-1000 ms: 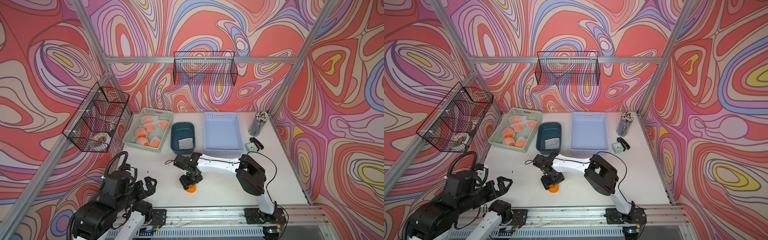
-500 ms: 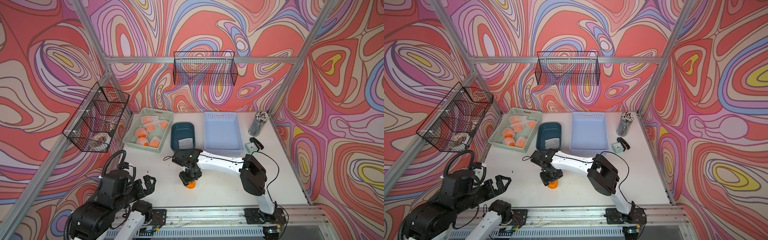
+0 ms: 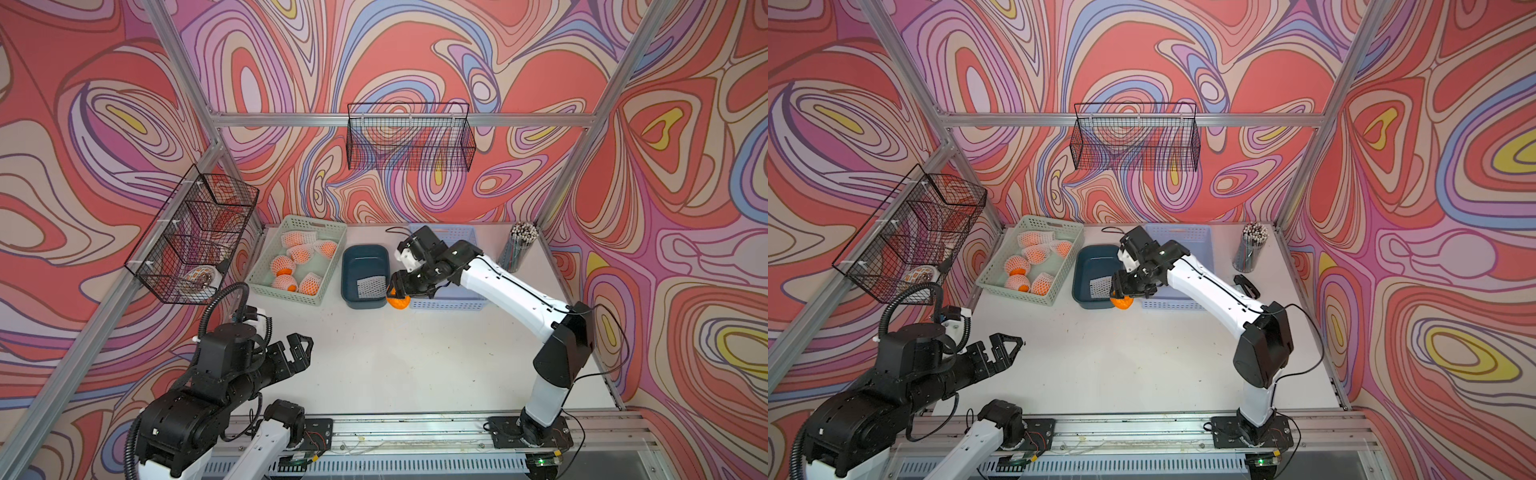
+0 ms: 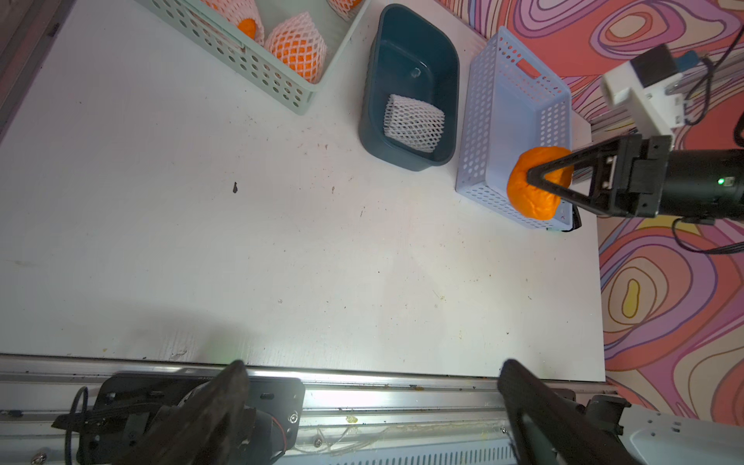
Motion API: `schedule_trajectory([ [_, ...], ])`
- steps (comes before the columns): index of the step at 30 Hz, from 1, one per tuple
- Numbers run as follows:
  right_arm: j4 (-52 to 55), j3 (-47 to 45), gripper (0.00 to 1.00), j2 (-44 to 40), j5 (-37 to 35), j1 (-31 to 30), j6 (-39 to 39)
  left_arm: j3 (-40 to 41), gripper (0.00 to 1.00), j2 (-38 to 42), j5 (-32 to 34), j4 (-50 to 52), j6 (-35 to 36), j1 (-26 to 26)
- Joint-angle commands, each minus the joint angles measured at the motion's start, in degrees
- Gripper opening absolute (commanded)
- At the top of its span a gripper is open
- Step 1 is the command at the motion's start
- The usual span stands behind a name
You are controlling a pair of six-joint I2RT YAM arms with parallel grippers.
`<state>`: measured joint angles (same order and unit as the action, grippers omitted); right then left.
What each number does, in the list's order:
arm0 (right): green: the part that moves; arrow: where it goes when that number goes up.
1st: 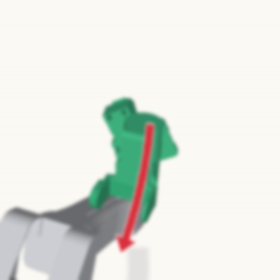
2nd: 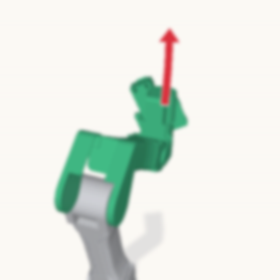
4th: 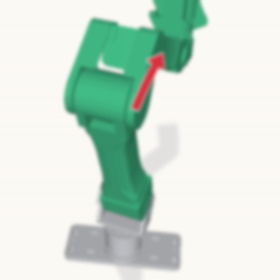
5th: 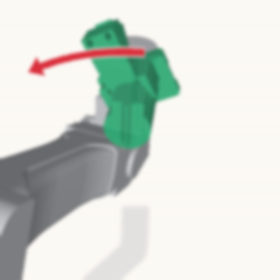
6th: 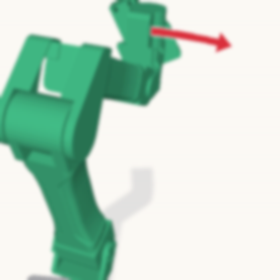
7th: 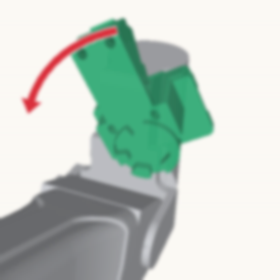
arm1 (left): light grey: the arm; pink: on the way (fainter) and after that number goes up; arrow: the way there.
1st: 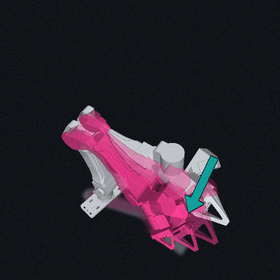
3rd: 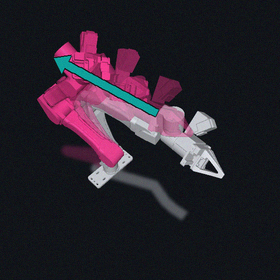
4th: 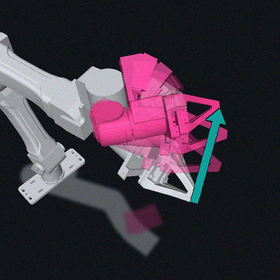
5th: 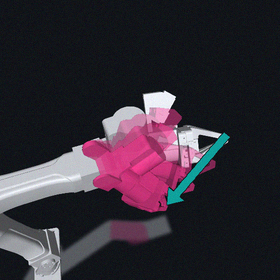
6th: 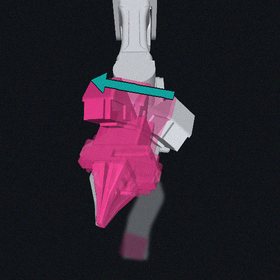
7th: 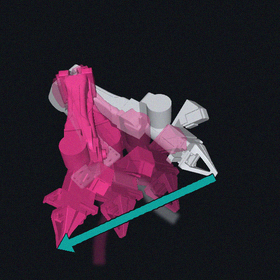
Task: Remove foam nets from oranges
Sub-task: Place the orange in the basket.
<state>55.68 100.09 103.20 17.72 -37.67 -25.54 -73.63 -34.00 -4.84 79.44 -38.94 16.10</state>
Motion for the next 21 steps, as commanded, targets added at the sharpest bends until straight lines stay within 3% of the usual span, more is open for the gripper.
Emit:
schedule_trajectory([
  [1,-1.65,-0.86,0.56,0.26,4.03,4.32,2.19,-1.3,1.0,-1.12,1.26,-1.17,1.05,-0.22],
  [9,-6.96,-0.11,0.56,5.7,11.53,15.53,2.36,-4.5,1.0,-4.58,2.63,-1.05,1.55,-0.24],
  [21,-12.42,-0.55,0.56,15.83,14.54,19.41,2.17,-4.84,1.0,-7.7,2.53,-1.53,0.77,-0.19],
])
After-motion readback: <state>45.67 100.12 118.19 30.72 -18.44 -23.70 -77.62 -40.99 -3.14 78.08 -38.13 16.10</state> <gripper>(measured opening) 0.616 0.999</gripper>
